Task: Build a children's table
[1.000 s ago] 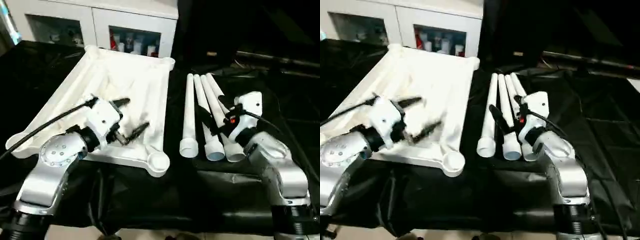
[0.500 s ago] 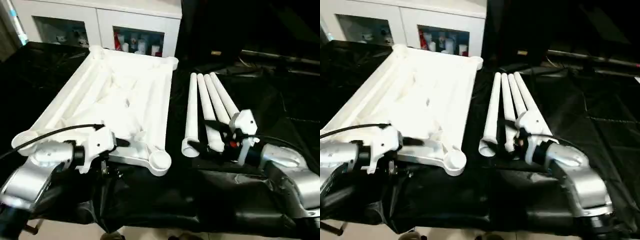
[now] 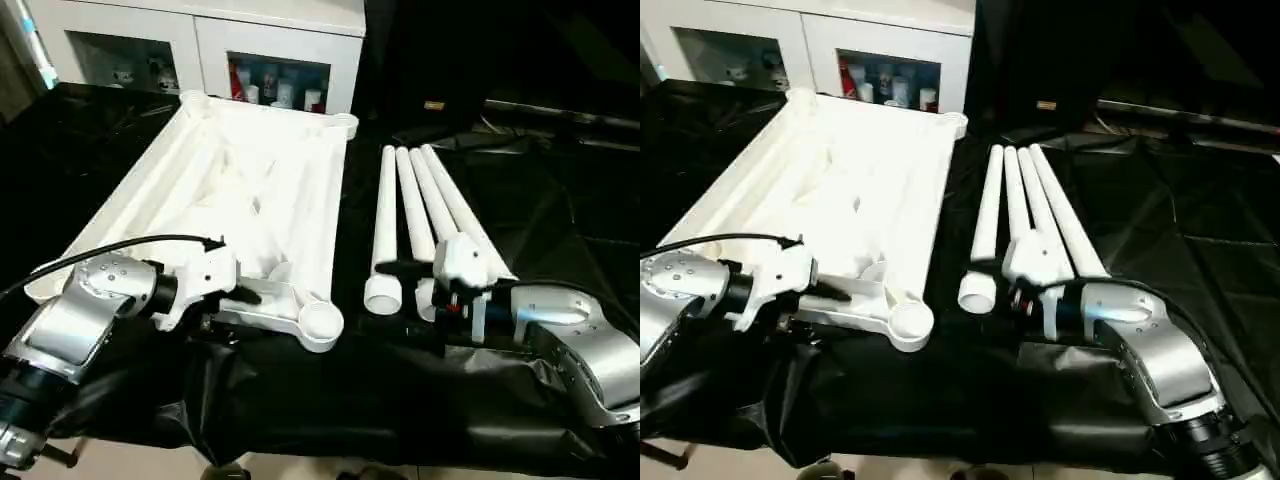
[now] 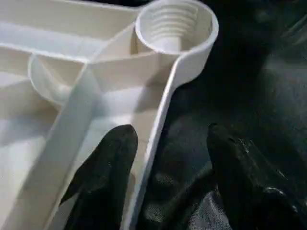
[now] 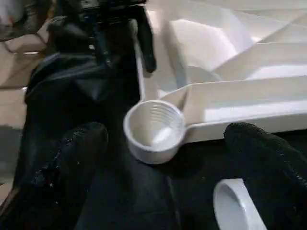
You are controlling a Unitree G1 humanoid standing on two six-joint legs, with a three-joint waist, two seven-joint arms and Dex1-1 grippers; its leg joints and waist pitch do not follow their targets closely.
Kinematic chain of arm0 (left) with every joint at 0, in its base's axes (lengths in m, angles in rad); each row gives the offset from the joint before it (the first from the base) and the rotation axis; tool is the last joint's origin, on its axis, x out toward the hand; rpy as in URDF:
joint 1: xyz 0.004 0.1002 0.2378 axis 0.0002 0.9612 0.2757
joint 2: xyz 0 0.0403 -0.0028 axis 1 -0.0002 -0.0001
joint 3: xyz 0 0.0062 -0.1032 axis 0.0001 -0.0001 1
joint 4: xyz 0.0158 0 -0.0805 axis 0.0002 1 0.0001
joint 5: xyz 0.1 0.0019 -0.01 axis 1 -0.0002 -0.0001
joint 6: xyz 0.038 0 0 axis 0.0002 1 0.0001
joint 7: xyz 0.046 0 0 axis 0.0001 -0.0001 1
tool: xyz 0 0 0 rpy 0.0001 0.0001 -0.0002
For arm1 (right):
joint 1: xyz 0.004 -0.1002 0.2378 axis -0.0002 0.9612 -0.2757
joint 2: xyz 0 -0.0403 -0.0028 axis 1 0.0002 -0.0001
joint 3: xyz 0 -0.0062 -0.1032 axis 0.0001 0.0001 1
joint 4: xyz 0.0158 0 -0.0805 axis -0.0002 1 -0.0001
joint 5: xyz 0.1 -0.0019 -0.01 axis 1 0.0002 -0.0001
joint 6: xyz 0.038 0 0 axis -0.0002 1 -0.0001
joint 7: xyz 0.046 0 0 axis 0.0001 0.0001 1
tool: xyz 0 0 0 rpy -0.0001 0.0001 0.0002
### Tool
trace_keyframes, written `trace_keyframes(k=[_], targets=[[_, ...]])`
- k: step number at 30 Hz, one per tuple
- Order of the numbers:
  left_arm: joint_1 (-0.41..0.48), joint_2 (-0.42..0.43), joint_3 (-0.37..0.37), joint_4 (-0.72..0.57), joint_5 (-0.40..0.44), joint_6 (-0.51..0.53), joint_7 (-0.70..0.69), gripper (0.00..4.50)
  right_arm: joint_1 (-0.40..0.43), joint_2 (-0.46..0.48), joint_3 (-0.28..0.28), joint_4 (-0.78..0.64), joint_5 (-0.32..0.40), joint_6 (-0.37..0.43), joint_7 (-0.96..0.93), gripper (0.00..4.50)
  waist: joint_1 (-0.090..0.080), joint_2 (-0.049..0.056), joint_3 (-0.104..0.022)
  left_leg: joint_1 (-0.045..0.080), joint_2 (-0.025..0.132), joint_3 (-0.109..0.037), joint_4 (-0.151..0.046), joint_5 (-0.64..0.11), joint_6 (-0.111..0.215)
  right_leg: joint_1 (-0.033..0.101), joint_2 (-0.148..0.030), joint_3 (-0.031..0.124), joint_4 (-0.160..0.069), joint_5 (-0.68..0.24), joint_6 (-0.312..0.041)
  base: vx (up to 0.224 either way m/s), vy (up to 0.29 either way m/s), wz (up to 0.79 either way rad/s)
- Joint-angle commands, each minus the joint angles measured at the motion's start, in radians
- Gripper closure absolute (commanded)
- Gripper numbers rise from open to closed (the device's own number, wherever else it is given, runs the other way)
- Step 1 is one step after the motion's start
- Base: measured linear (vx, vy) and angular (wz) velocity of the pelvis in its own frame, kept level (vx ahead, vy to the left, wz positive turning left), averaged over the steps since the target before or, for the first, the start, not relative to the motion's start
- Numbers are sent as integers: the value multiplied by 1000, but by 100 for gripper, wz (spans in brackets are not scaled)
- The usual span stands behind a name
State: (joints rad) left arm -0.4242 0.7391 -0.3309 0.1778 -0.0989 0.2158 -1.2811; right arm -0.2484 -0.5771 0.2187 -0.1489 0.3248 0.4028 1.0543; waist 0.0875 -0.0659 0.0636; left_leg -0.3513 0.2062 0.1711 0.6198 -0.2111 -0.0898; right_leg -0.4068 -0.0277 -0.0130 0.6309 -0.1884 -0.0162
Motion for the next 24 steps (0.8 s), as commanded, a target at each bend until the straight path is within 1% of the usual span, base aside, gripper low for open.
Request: trace_keyframes(k=[1,2,3,4,5,6,7,8,9,10,11,12,13,14,15,17,19,23,24], targets=[[-26,-9,-13,15,26,-24,7,216,-24,-14,6,-21,-5,-3,14,0,-1,21,-61,11,24,-6,-85,-185,-24,43,-87,40,-72,-222,-180,0,0,0],[-30,-13,-13,21,31,-24,10,216,-26,-15,8,-22,-5,-3,15,0,-1,21,-61,10,23,-6,-85,-185,-24,43,-86,40,-72,-222,-180,0,0,0],[-42,-23,-15,40,43,-24,18,228,-29,-18,15,-24,-14,-9,15,0,-1,20,-62,11,23,-5,-84,-183,-25,43,-85,40,-72,-218,-179,0,0,0],[-48,-27,-16,50,48,-24,21,257,-31,-20,18,-24,-20,-14,14,0,0,20,-63,10,22,-6,-84,-176,-25,44,-85,40,-71,-213,-177,0,0,0],[-54,-31,-17,60,55,-25,24,257,-29,-22,21,-26,-24,-17,12,0,0,20,-63,9,23,-6,-84,-174,-26,45,-87,40,-71,-209,-178,0,0,0],[-59,-33,-18,67,60,-27,25,262,-28,-24,23,-26,-26,-18,12,0,1,20,-63,10,22,-5,-83,-170,-25,44,-85,40,-70,-199,-179,0,0,0],[-65,-36,-21,77,65,-34,28,275,-26,-26,24,-27,-27,-22,13,0,1,20,-64,9,22,-6,-83,-168,-24,45,-86,40,-70,-196,-180,0,0,0],[-72,-40,-24,91,72,-40,37,275,-23,-28,25,-28,-29,-24,13,0,0,19,-64,8,22,-6,-83,-167,-24,46,-86,39,-70,-193,-181,0,0,0],[-79,-43,-28,102,78,-46,42,292,-22,-28,25,-30,-30,-24,15,0,0,21,-64,8,22,-6,-83,-167,-23,46,-86,40,-70,-191,-180,0,0,0],[-88,-49,-34,119,94,-56,51,305,-19,-26,26,-34,-36,-25,13,0,0,19,-64,8,22,-6,-82,-168,-22,46,-85,40,-71,-194,-180,0,0,0],[-88,-49,-34,119,94,-56,51,305,-19,-26,26,-34,-36,-25,13,0,0,19,-64,7,22,-6,-83,-168,-22,47,-86,40,-71,-196,-179,0,0,0],[-90,-50,-36,125,102,-58,53,306,-19,-26,27,-35,-38,-24,12,0,0,25,-64,9,23,-7,-83,-173,-25,45,-86,40,-71,-194,-181,0,0,0],[-92,-49,-41,129,110,-62,53,324,-19,-26,30,-36,-39,-23,12,0,0,23,-63,9,22,-7,-83,-179,-25,45,-85,40,-72,-198,-181,0,0,0],[-94,-49,-43,135,120,-68,53,337,-18,-27,33,-35,-46,-28,8,0,1,25,-63,9,23,-8,-84,-187,-27,46,-86,40,-72,-209,-180,0,0,0],[-95,-48,-45,139,126,-74,53,345,-18,-28,36,-35,-51,-31,5,0,0,24,-63,9,23,-8,-84,-188,-27,46,-87,40,-73,-213,-179,0,0,0],[-95,-45,-49,148,142,-94,55,352,-17,-27,37,-34,-51,-34,-2,0,1,26,-63,9,23,-9,-85,-194,-29,45,-86,40,-74,-216,-179,0,0,0],[-95,-46,-48,152,148,-106,60,378,-17,-27,37,-33,-49,-34,-3,0,1,26,-64,9,24,-10,-85,-192,-30,47,-87,39,-73,-210,-180,0,0,0],[-90,-66,-25,153,139,-139,101,391,-19,-20,39,-29,-53,-39,-7,0,-1,25,-65,8,24,-9,-84,-183,-28,47,-87,39,-69,-180,-191,0,0,0],[-91,-73,-16,156,144,-151,125,410,-19,-17,39,-27,-55,-41,-8,0,-2,24,-66,6,24,-9,-83,-177,-28,49,-87,39,-68,-165,-196,0,0,0]])
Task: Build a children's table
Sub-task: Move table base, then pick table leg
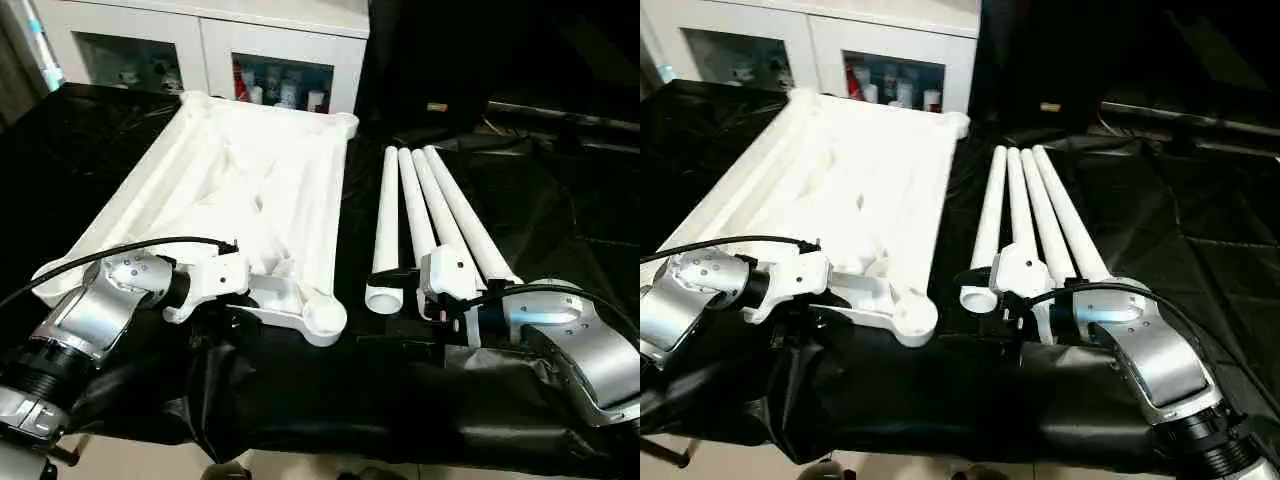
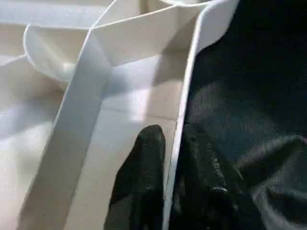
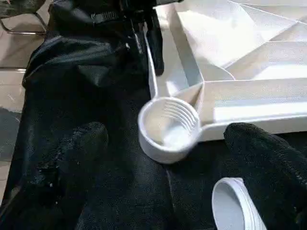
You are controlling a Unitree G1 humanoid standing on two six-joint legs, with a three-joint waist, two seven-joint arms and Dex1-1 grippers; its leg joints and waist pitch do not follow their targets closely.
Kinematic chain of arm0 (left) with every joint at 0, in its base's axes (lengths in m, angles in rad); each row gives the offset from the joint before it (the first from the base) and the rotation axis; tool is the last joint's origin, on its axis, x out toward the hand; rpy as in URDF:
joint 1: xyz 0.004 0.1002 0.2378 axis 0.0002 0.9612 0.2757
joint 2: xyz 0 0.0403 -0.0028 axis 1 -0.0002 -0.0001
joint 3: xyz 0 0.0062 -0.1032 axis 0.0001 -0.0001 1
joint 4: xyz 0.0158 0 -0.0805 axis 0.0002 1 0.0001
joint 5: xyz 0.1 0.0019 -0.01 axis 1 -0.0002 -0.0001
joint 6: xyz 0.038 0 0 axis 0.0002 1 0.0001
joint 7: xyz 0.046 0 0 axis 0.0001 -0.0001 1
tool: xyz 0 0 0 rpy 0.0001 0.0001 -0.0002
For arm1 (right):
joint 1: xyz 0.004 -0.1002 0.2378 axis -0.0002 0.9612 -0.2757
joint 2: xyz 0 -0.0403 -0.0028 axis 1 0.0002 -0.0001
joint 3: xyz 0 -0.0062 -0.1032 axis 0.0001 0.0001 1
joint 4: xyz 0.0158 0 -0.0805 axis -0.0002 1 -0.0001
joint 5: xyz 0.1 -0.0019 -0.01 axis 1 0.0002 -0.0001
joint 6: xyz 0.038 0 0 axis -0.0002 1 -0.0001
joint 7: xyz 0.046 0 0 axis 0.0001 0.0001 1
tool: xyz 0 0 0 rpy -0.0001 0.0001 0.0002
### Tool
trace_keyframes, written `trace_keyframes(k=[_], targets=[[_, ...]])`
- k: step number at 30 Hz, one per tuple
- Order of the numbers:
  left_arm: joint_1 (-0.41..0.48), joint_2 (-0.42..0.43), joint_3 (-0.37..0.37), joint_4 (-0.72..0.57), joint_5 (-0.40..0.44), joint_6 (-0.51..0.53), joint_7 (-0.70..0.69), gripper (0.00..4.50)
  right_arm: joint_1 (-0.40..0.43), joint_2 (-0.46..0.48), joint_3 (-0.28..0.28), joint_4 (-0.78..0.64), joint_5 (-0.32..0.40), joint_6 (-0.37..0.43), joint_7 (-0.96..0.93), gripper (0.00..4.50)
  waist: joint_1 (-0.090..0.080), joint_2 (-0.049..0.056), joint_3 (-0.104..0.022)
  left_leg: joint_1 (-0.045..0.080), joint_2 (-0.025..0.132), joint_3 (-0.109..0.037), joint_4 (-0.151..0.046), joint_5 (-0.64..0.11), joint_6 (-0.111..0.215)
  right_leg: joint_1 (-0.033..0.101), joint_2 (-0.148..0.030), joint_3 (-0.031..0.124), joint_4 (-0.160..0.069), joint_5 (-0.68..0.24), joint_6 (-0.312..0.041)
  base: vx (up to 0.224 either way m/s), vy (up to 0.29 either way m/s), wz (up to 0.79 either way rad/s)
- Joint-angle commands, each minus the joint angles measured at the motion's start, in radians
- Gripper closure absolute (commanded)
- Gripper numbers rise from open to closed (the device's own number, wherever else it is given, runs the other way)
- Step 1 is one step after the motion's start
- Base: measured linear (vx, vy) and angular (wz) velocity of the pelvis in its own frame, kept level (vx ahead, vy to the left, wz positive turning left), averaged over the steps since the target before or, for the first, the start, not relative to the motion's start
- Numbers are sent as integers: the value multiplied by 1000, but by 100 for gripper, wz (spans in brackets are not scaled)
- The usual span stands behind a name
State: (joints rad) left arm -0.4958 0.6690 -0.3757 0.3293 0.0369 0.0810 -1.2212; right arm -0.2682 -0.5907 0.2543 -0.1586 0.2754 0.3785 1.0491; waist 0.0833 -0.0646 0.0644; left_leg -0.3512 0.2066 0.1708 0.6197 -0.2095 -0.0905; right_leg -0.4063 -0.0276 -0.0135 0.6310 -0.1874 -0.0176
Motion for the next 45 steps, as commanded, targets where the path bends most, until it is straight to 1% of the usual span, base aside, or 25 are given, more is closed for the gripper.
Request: trace_keyframes(k=[1,3,4,6,7,8,13,15,18,21,25,26,28,31,33,34,35,36,37,38,39,41,42,43,45], targets=[[-21,-6,35,9,19,-30,93,416,-1,1,4,-16,-7,-18,-4,0,1,21,-66,6,24,-8,-82,-177,-26,49,-87,39,-67,-161,-197,0,0,0],[-23,-9,41,16,32,-43,121,419,-2,4,4,-14,-9,-18,-6,0,0,20,-68,2,22,-8,-82,-163,-20,52,-87,39,-66,-149,-195,0,0,0],[-20,-7,53,13,51,-71,157,433,-1,8,7,-12,-13,-22,-8,0,-4,15,-68,2,22,-8,-81,-160,-20,53,-86,39,-66,-148,-193,0,0,0],[-18,-5,59,9,56,-81,168,438,-1,9,8,-11,-15,-23,-9,0,-8,18,-67,1,22,-9,-80,-157,-17,53,-87,39,-66,-149,-191,0,0,0],[-14,0,68,-5,57,-82,170,438,-1,11,11,-9,-18,-26,-10,0,-10,11,-67,2,22,-8,-80,-156,-14,52,-87,39,-67,-154,-190,0,0,0],[-12,4,72,-10,58,-82,171,446,-2,12,13,-6,-20,-28,-11,0,-12,15,-67,2,22,-9,-80,-154,-15,52,-87,39,-65,-158,-191,0,0,0],[-4,28,86,6,60,-111,178,446,-9,20,18,4,-29,-35,-14,0,-14,16,-66,3,23,-7,-80,-147,-7,48,-86,39,-65,-145,-197,0,0,0],[3,38,93,17,52,-124,174,446,-11,23,19,6,-31,-37,-15,0,-12,14,-65,3,22,-7,-80,-149,-6,47,-86,39,-65,-151,-195,0,0,0],[13,46,117,52,16,-172,161,446,-11,23,18,8,-33,-43,-14,0,-12,15,-65,4,23,-7,-81,-157,-12,47,-87,39,-65,-158,-192,0,0,0],[15,71,123,96,21,-206,149,446,-9,23,18,9,-36,-48,-16,0,-11,15,-65,3,22,-8,-82,-160,-13,47,-88,40,-66,-169,-184,0,0,0],[27,74,150,96,-19,-223,121,446,-8,26,16,5,-33,-46,-20,0,-14,16,-65,5,24,-7,-82,-160,-16,45,-88,40,-64,-157,-190,0,0,0],[32,68,162,84,-45,-214,105,415,-8,27,15,3,-32,-46,-21,0,-14,17,-65,6,24,-7,-82,-161,-15,45,-87,40,-63,-150,-194,0,0,0],[35,65,169,73,-64,-216,90,383,-8,28,13,3,-32,-48,-24,0,-13,16,-65,5,24,-6,-82,-157,-16,45,-89,40,-62,-146,-198,0,0,0],[38,66,172,65,-78,-206,74,368,-9,30,11,3,-32,-47,-27,0,-12,17,-64,6,26,-6,-83,-169,-19,44,-88,39,-63,-148,-204,0,0,0],[45,78,179,50,-100,-184,47,341,-13,41,3,-2,-19,-35,-32,0,-11,18,-61,9,24,-6,-85,-193,-23,42,-89,40,-66,-192,-196,0,0,0],[53,91,189,32,-123,-167,27,334,-17,53,-8,-9,0,-20,-38,0,-12,15,-60,9,25,-6,-86,-203,-25,42,-89,40,-69,-217,-188,0,0,0],[53,91,189,32,-123,-167,27,334,-17,53,-8,-9,0,-20,-38,0,-11,16,-61,11,25,-7,-85,-203,-27,41,-90,40,-68,-222,-187,0,0,0],[64,105,210,1,-150,-134,14,316,-28,74,-27,-15,25,0,-55,0,-11,17,-60,11,24,-6,-86,-205,-27,39,-88,41,-70,-228,-183,0,0,0],[70,121,242,-32,-181,-97,9,304,-54,111,-52,-3,36,24,-105,0,-12,18,-62,11,25,-7,-86,-198,-31,41,-90,41,-65,-221,-186,0,0,0],[70,129,271,-54,-201,-71,17,304,-84,147,-74,22,30,43,-167,0,-15,18,-62,7,24,-8,-87,-192,-35,41,-90,40,-63,-219,-189,0,0,0],[66,132,297,-67,-215,-54,32,292,-118,186,-97,59,26,78,-234,0,-24,15,-62,7,19,-9,-88,-183,-47,39,-87,38,-62,-228,-192,0,0,0],[55,132,320,-77,-227,-41,54,279,-163,232,-127,115,22,128,-318,0,-23,14,-61,14,17,-6,-85,-188,-57,34,-83,38,-68,-256,-184,0,0,0],[55,132,320,-77,-227,-41,54,279,-163,232,-127,115,22,128,-318,0,-23,17,-59,13,17,-5,-85,-190,-61,34,-82,39,-67,-255,-180,0,0,0],[42,121,334,-91,-233,-43,84,259,-225,292,-160,203,-3,163,-434,0,-19,16,-61,17,18,-4,-85,-189,-62,31,-83,39,-67,-248,-178,0,0,0],[37,97,336,-113,-240,-31,109,253,-280,339,-180,287,-34,188,-534,0,-23,14,-63,14,16,-4,-87,-169,-79,32,-82,38,-62,-221,-181,0,0,0]])
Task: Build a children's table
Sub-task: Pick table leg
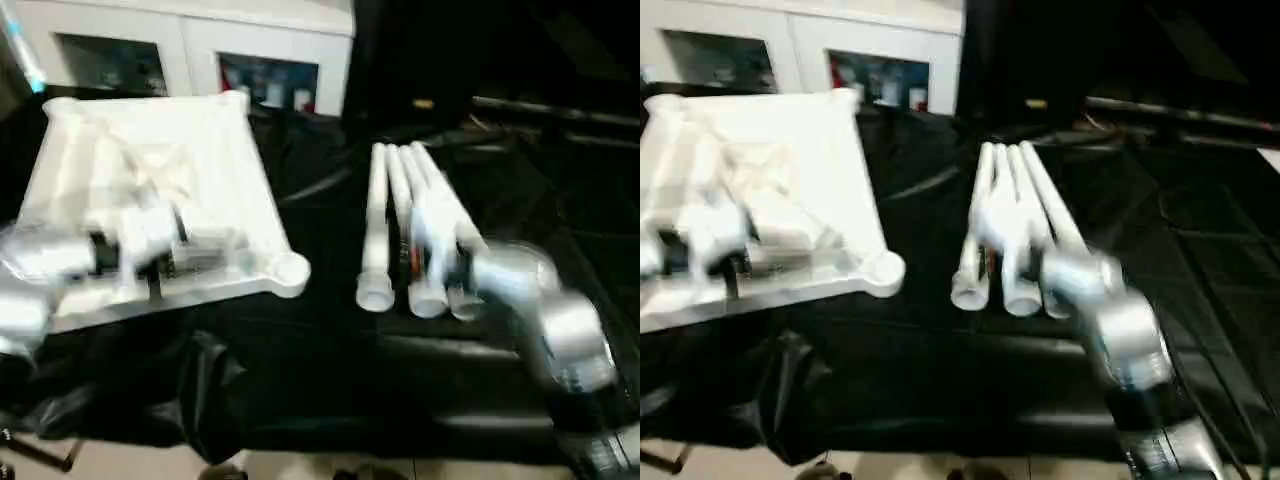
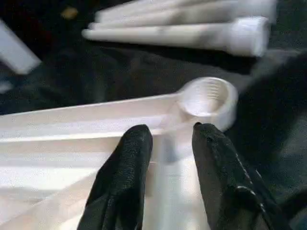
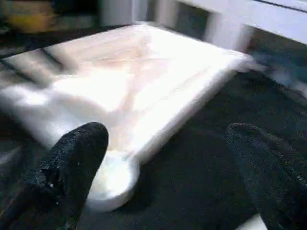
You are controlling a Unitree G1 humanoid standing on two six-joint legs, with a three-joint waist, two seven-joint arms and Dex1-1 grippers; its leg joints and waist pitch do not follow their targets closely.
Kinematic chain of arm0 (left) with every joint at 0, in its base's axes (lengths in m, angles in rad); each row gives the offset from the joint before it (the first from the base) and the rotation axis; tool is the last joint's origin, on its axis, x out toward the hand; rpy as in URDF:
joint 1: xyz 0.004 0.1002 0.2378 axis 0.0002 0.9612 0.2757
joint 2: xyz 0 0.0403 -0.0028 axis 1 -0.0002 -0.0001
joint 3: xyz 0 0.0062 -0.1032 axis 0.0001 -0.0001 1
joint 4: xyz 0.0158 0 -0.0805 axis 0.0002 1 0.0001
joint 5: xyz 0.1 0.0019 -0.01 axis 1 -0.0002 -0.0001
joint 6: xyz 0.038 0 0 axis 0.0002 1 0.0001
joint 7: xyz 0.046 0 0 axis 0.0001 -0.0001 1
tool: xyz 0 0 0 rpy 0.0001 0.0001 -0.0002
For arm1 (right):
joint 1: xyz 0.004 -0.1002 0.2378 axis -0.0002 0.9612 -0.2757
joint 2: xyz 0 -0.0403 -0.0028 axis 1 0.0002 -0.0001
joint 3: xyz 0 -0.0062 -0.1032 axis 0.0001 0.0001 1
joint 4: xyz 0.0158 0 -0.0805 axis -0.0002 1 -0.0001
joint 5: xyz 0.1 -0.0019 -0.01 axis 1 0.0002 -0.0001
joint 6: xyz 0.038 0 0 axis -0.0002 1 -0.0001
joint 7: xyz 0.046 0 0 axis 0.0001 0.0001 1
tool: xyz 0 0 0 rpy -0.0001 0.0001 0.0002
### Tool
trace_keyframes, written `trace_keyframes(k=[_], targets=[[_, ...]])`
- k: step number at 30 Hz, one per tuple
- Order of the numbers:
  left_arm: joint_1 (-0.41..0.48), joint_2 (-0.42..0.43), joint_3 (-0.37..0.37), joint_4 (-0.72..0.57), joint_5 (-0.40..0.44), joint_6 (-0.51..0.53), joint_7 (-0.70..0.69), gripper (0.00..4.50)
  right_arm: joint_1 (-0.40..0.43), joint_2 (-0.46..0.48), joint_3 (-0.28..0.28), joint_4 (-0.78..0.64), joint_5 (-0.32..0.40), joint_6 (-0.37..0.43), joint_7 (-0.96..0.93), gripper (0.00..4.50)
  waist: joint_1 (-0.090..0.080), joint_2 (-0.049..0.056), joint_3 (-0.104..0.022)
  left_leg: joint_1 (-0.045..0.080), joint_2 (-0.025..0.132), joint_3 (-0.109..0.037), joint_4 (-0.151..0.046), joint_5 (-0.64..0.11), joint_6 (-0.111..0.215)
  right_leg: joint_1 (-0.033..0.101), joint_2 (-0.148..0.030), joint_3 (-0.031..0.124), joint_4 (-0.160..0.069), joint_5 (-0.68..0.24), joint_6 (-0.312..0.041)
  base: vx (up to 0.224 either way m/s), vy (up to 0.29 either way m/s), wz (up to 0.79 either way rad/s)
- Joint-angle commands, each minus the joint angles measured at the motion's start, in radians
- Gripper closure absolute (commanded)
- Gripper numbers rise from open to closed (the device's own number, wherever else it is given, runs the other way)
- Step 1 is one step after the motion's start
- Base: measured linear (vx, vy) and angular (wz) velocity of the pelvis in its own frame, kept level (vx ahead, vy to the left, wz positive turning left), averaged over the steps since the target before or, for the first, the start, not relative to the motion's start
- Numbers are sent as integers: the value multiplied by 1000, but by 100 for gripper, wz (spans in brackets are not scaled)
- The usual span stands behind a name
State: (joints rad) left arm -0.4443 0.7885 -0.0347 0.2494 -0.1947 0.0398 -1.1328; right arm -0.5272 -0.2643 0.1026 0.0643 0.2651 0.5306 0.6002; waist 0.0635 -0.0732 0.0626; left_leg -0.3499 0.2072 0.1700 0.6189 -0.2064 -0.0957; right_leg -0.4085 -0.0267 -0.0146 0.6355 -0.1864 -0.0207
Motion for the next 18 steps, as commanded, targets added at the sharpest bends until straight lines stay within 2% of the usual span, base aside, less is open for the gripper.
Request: trace_keyframes(k=[1,2,4,5,6,7,8,9,10,11,12,13,14,16,18], targets=[[-15,-32,-5,-42,-7,5,32,245,-38,25,-33,91,-30,42,-116,0,0,23,-64,15,15,-2,-85,-163,-79,36,-82,38,-65,-195,-178,0,0,0],[-15,-32,-5,-42,-7,5,32,236,-38,25,-33,91,-30,42,-116,0,2,25,-65,15,16,0,-84,-153,-80,36,-83,39,-62,-174,-178,0,0,0],[-15,-45,-4,-52,-11,11,45,214,-53,35,-35,117,-38,46,-139,0,5,24,-68,9,14,-1,-84,-119,-76,47,-81,38,-55,-103,-170,0,0,0],[-15,-54,-3,-59,-14,14,54,214,-63,41,-36,133,-43,49,-153,0,4,18,-69,7,14,0,-84,-108,-75,48,-81,38,-53,-89,-170,0,0,0],[-15,-54,-3,-59,-14,14,54,206,-63,41,-36,133,-43,49,-153,0,4,21,-68,7,14,0,-84,-109,-75,47,-83,38,-54,-91,-175,0,0,0],[-17,-83,0,-75,-25,14,76,200,-108,73,-53,208,-52,61,-222,0,3,14,-67,4,13,2,-83,-108,-72,50,-83,39,-55,-94,-173,0,0,0],[-15,-120,15,-98,-47,24,105,200,-154,98,-59,283,-73,100,-286,0,0,16,-66,4,13,1,-84,-113,-77,47,-84,40,-55,-110,-176,0,0,0],[-15,-121,15,-99,-48,26,106,183,-157,99,-60,287,-74,102,-289,0,-6,14,-66,5,10,1,-83,-126,-89,46,-84,39,-57,-153,-183,0,0,0],[-21,-143,14,-114,-57,46,118,173,-193,119,-70,349,-81,134,-334,0,-6,11,-63,4,11,2,-83,-136,-92,45,-86,42,-60,-183,-177,0,0,0],[-21,-143,14,-114,-57,46,118,173,-193,119,-70,349,-81,134,-334,0,-4,14,-64,5,12,1,-83,-142,-94,45,-86,41,-62,-196,-170,0,0,0],[-27,-154,10,-129,-79,82,112,166,-226,135,-82,400,-84,177,-366,0,-8,9,-64,4,12,1,-82,-147,-94,45,-84,43,-59,-200,-157,0,0,0],[-31,-163,8,-143,-97,118,117,160,-246,147,-97,429,-75,211,-382,0,-7,11,-64,7,11,3,-81,-145,-95,41,-81,42,-60,-193,-147,0,0,0],[-38,-161,-17,-157,-92,145,101,150,-288,164,-123,487,-62,284,-419,0,-7,10,-65,4,8,2,-81,-134,-94,44,-79,43,-58,-180,-142,0,0,0],[-39,-156,-29,-161,-89,151,88,131,-304,171,-138,513,-55,315,-440,0,-6,10,-66,4,8,3,-81,-121,-95,44,-78,43,-58,-165,-139,0,0,0],[-38,-150,-42,-162,-80,141,66,120,-332,179,-154,562,-51,346,-465,0,-4,15,-66,4,9,3,-80,-109,-97,43,-78,43,-54,-136,-139,0,0,0]])
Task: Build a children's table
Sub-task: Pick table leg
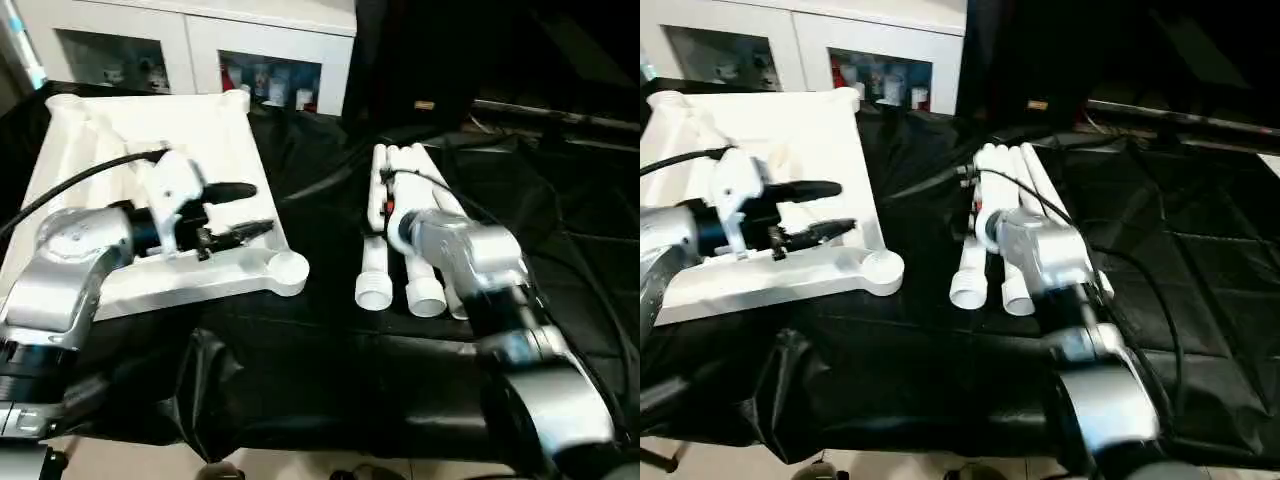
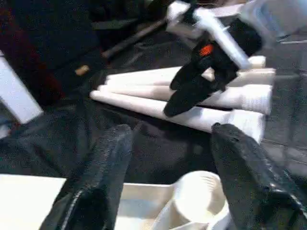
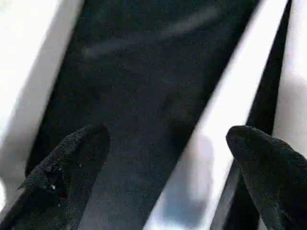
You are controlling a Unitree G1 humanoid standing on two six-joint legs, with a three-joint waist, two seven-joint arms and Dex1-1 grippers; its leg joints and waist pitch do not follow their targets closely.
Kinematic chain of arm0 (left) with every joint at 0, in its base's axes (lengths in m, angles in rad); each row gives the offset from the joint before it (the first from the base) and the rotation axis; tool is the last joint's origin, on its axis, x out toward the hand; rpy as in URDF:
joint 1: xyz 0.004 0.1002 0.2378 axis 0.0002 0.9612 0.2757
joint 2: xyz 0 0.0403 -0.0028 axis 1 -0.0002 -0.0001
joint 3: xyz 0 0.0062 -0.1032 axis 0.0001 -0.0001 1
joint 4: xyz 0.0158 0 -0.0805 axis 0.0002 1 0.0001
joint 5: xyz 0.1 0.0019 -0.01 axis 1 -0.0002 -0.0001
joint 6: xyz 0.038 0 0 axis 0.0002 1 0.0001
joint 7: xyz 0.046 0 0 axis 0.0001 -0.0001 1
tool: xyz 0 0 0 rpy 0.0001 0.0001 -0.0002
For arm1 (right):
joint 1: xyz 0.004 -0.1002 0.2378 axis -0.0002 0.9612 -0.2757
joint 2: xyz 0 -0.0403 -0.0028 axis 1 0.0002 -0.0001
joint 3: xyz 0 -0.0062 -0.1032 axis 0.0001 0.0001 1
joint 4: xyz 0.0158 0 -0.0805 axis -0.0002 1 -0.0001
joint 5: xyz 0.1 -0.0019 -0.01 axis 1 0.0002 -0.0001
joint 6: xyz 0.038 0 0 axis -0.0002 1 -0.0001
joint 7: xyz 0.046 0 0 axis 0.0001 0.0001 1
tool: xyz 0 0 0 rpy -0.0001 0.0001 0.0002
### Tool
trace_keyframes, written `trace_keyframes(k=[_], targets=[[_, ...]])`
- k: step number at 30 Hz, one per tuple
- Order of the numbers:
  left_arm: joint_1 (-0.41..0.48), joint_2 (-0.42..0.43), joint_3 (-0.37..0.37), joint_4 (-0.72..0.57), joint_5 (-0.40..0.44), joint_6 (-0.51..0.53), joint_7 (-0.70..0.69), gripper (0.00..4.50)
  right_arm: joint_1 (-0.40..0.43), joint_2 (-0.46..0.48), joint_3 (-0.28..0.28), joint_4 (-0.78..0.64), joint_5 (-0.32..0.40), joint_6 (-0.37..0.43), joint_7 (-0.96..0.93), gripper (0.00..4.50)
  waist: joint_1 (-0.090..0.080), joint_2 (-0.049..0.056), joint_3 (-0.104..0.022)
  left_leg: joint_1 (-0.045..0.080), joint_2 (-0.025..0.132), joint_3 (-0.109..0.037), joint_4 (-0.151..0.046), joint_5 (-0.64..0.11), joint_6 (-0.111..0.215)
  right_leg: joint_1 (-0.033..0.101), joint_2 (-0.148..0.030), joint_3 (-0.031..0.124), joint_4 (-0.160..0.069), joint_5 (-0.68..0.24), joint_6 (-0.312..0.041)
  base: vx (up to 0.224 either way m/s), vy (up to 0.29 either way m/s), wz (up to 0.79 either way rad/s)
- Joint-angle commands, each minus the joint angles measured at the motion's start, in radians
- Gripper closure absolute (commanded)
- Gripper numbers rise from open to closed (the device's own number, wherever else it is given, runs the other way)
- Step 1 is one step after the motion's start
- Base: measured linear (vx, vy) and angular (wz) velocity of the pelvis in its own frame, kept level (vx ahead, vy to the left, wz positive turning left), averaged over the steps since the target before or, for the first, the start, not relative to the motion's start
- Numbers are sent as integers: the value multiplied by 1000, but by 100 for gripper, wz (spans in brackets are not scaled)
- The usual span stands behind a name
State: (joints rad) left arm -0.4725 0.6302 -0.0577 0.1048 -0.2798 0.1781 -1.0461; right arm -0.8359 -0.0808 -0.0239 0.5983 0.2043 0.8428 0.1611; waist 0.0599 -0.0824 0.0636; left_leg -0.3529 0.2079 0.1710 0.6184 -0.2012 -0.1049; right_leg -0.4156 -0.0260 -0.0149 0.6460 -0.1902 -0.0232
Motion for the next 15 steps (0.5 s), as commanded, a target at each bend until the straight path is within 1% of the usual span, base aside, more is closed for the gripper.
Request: trace_keyframes(k=[1,2,4,5,6,7,8,9,10,11,12,13,15], targets=[[-6,20,-28,-32,-2,38,-48,110,-53,4,-50,85,15,51,-51,0,-1,25,-69,7,9,2,-81,-115,-92,52,-79,42,-63,-119,-139,0,0,0],[-5,21,-29,-34,-3,41,-51,97,-56,5,-52,91,15,53,-54,0,-3,25,-70,7,8,2,-80,-113,-95,52,-79,41,-61,-117,-141,0,0,0],[-8,36,-42,-48,0,63,-73,80,-89,15,-78,162,14,57,-99,0,-2,31,-69,7,8,2,-80,-123,-101,50,-78,41,-61,-112,-143,0,0,0],[-10,39,-44,-49,-1,66,-78,71,-94,19,-83,172,18,55,-103,0,-2,29,-68,7,9,2,-80,-125,-102,50,-79,41,-62,-112,-143,0,0,0],[-12,43,-47,-53,-5,75,-83,71,-105,26,-94,192,21,55,-110,0,-2,33,-70,7,9,3,-79,-123,-105,50,-79,41,-60,-103,-146,0,0,0],[-14,51,-51,-59,-16,99,-95,60,-116,34,-104,211,25,65,-113,0,-2,32,-69,6,9,2,-80,-123,-104,53,-78,41,-60,-94,-147,0,0,0],[-15,52,-52,-60,-17,102,-97,60,-118,35,-106,213,25,67,-113,0,-3,31,-70,7,9,3,-80,-123,-104,52,-78,41,-58,-90,-149,0,0,0],[-15,55,-53,-61,-19,107,-100,38,-121,37,-107,219,25,69,-116,0,-2,36,-69,6,10,2,-80,-124,-103,52,-78,40,-58,-85,-152,0,0,0],[-16,56,-54,-62,-20,109,-102,32,-123,38,-109,222,25,70,-117,0,-3,34,-69,6,9,2,-80,-124,-105,52,-78,40,-59,-84,-152,0,0,0],[-12,71,-61,-66,-17,118,-122,28,-137,49,-122,256,34,85,-121,0,-2,34,-69,6,9,3,-80,-122,-105,53,-78,40,-58,-81,-153,0,0,0],[-12,71,-61,-66,-17,118,-122,23,-137,49,-122,256,34,85,-121,0,-2,35,-69,7,8,2,-81,-132,-105,52,-78,41,-59,-96,-154,0,0,0],[-10,78,-64,-70,-18,124,-133,6,-148,53,-124,285,34,90,-122,0,-2,34,-68,8,9,2,-81,-140,-106,50,-78,41,-61,-108,-151,0,0,0],[-8,82,-65,-74,-23,134,-143,0,-151,53,-122,299,30,93,-124,30,-3,36,-68,7,10,2,-81,-138,-109,50,-79,40,-60,-106,-154,0,0,0]])
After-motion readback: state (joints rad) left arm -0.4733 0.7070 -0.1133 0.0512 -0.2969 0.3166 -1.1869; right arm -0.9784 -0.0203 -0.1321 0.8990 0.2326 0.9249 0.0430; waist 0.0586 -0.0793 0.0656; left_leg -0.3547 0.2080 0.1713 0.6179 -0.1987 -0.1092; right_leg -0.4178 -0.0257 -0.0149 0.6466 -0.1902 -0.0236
